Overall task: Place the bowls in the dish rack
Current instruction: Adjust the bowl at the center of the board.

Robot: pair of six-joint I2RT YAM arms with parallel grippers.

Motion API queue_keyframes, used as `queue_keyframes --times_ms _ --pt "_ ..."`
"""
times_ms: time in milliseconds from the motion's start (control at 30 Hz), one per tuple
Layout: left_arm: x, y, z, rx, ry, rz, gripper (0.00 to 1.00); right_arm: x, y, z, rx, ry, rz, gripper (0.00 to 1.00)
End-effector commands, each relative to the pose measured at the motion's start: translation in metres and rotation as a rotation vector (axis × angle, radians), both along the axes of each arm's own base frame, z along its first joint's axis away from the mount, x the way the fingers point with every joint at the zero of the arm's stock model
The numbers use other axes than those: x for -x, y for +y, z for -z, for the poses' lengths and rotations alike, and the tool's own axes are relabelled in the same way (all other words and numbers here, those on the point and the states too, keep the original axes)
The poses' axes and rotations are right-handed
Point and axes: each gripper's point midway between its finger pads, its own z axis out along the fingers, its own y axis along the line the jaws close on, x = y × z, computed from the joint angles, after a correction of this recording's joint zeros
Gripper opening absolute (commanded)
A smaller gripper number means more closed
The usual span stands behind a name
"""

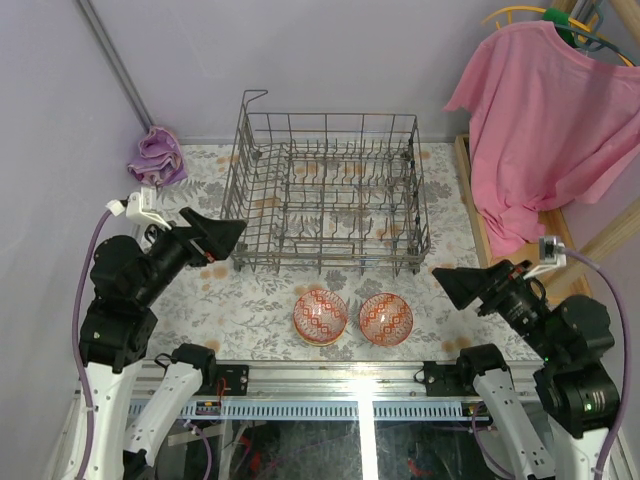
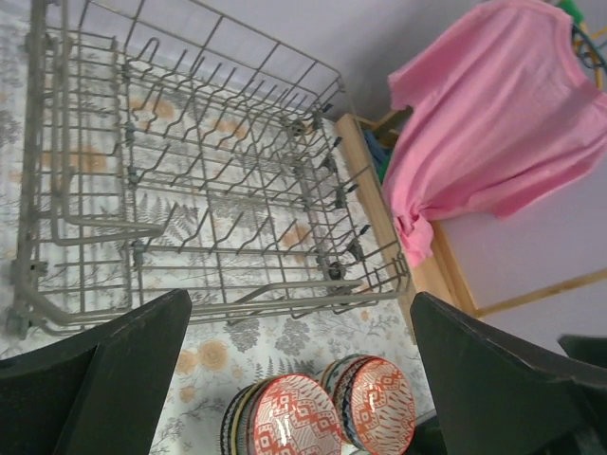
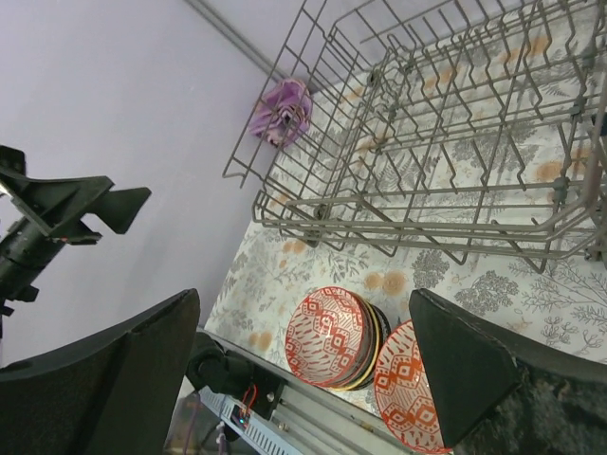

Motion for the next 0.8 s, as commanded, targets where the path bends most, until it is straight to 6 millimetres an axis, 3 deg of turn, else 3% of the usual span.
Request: queue_keyframes --times_ms 0,67,100,167,233,267,500,767 --pt "0.023 -0.023 -0.025 0.038 -0.058 0.167 1.00 0.000 0.019 -0.024 0.020 -0.070 -0.136 0.99" --pt "0.022 -0.020 -0.021 0.053 -0.035 0.139 1.00 0.000 0.021 -0.037 -0.030 -0.152 -0.137 0.99" --pt "0.024 -0.023 -0.019 0.046 -0.020 0.162 1.00 -0.005 0.020 -0.033 -0.049 -0.125 -0.121 0.99" --pt "0.023 -0.029 -0.008 0.032 0.013 0.208 1.00 -0.018 0.027 -0.013 -0.042 0.000 -0.147 0.99" --pt "0.024 -0.034 -0.001 0.028 0.033 0.244 1.00 -0.025 0.037 0.004 -0.005 0.088 -0.219 0.93" --pt "0.026 -0.037 0.002 0.031 0.045 0.269 1.00 -0.029 0.038 0.012 0.017 0.122 -0.225 0.95" --pt "0.029 -0.050 0.030 0.075 0.162 0.346 1.00 -0.050 0.022 0.088 0.214 0.398 -0.166 0.99" --pt "0.031 -0.037 0.042 0.032 0.273 0.262 1.00 -0.056 0.002 0.125 0.356 0.512 -0.107 0.99"
